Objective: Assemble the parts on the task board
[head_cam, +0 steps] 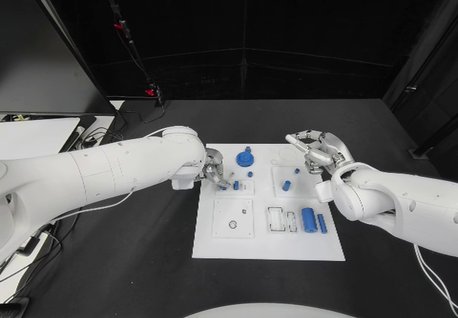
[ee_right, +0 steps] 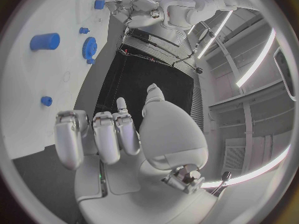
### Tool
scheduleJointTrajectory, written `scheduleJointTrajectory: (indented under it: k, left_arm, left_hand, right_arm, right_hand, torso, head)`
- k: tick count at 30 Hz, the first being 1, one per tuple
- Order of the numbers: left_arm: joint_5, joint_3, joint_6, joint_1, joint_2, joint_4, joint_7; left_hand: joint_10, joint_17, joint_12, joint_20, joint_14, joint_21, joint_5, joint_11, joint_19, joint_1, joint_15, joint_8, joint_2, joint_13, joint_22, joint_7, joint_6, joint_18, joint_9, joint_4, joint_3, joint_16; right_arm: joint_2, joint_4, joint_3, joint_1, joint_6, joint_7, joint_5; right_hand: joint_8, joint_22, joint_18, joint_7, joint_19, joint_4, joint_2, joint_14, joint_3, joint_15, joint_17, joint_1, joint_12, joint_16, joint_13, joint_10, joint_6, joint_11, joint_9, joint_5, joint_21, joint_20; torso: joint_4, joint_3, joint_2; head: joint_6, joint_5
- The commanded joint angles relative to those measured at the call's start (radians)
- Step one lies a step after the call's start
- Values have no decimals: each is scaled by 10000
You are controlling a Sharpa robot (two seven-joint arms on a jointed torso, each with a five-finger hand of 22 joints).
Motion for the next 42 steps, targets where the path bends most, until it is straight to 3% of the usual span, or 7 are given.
scheduleJointTrajectory:
  k: [1, 5, 10, 30, 42]
  left_arm:
    - [3, -71, 343, -99, 14, -19, -303]
    - [3, -71, 370, -99, 22, -28, -353]
    - [2, -71, 318, -102, 33, -53, -390]
    - [-6, -71, 373, -110, 54, -125, -440]
    - [-77, -71, 363, -113, 27, -113, -491]
  left_hand:
    - [1061, 2635, 14, 55, 1047, -50, -124, 99, 179, -268, 90, -77, -3, 2626, 2304, -37, -356, 180, -56, -645, 1229, 8]
    - [1061, 2635, 14, 95, 1047, -70, -297, 137, 154, -628, 136, -42, 11, 2626, 2296, 3, -459, 187, -87, -636, 1182, 8]
    - [1061, 2635, 14, 140, 1047, -102, -794, 167, 113, -1221, 172, -2, 59, 2626, 2281, 12, -554, 198, -150, -646, 952, 8]
    - [1061, 2635, 14, 146, 1047, -153, -934, 141, 48, -1001, 154, 109, -143, 2626, 2257, -9, -687, 218, -156, -668, 940, 8]
    - [1061, 2635, 14, 165, 1047, -177, -1076, 167, 18, -1658, 178, 232, -370, 2626, 2247, 7, -786, 226, -274, -651, 177, 8]
  right_arm:
    - [-1, 23, 5, 16, -50, 65, 12]
    - [-2, 24, 5, 16, -50, 64, 12]
    - [-4, 30, 5, 16, -45, 65, 12]
    - [-10, 36, 5, 16, -48, 67, 12]
    - [-10, 29, 5, 16, -37, 68, 12]
  right_hand:
    - [2, 2395, 93, 519, 578, 60, 112, 1057, -12, 92, 2630, 4, 33, 25, 2633, 1059, 84, 65, -12, 38, -54, 91]
    - [2, 2395, 93, 519, 578, 60, 112, 1057, -12, 92, 2630, 4, 33, 25, 2633, 1059, 84, 65, -12, 38, -54, 91]
    - [2, 2395, 93, 519, 578, 60, 112, 1057, -12, 92, 2630, 4, 33, 25, 2633, 1059, 84, 65, -12, 38, -54, 91]
    - [5, 2400, 89, 525, 590, 63, 121, 1057, -18, 97, 2630, -6, 33, 25, 2633, 1059, 108, 70, -35, 44, -43, 96]
    - [5, 2400, 89, 525, 590, 63, 121, 1057, -18, 97, 2630, -6, 33, 25, 2633, 1059, 108, 70, -35, 44, -43, 96]
  torso:
    - [-9, -6, 6]
    - [-3, -2, 3]
    - [-1, 3, 3]
    - [4, 1, 4]
    - [5, 1, 1]
  head:
    - [-12, 6]
    - [-16, 4]
    - [-7, 0]
    - [-9, 3]
    - [-36, 10]
